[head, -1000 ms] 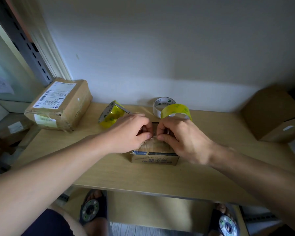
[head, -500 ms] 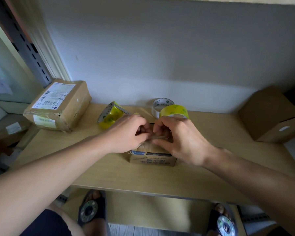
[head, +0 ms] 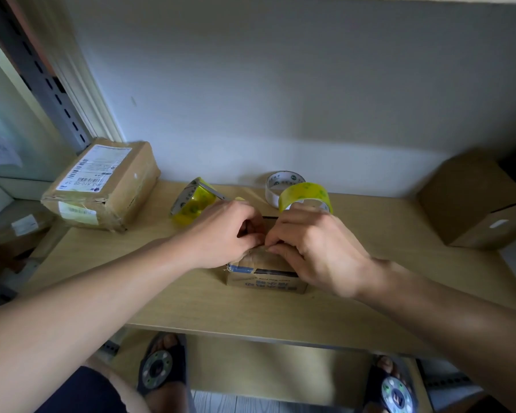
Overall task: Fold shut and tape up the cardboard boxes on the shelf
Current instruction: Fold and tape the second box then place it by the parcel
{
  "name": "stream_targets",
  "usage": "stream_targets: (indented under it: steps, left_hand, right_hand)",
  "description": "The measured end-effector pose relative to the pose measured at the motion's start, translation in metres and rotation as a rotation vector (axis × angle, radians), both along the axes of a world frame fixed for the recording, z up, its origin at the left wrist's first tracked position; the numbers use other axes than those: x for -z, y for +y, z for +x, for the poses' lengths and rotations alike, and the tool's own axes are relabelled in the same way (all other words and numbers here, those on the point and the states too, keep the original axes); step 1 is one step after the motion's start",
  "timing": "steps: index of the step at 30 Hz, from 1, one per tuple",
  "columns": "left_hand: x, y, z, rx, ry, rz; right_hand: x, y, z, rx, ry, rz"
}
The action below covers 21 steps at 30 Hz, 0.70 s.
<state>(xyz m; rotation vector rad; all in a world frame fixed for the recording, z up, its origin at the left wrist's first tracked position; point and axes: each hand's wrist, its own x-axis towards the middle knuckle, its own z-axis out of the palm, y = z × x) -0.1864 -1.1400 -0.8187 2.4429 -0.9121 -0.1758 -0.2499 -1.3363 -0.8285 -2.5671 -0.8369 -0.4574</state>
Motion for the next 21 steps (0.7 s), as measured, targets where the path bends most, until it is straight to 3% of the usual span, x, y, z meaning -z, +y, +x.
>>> stream_targets:
  steps: [13,21]
  left_hand:
    - [0.008,0.003,0.002,0.028,-0.05,0.004]
    - [0.015,0.009,0.001,0.101,-0.119,-0.05]
  right_hand:
    - [-0.006,-0.002,-0.014,-0.07,-0.042,0.155]
    - [-0.02,-0.014,-0.008,0.081,0.152,0.354]
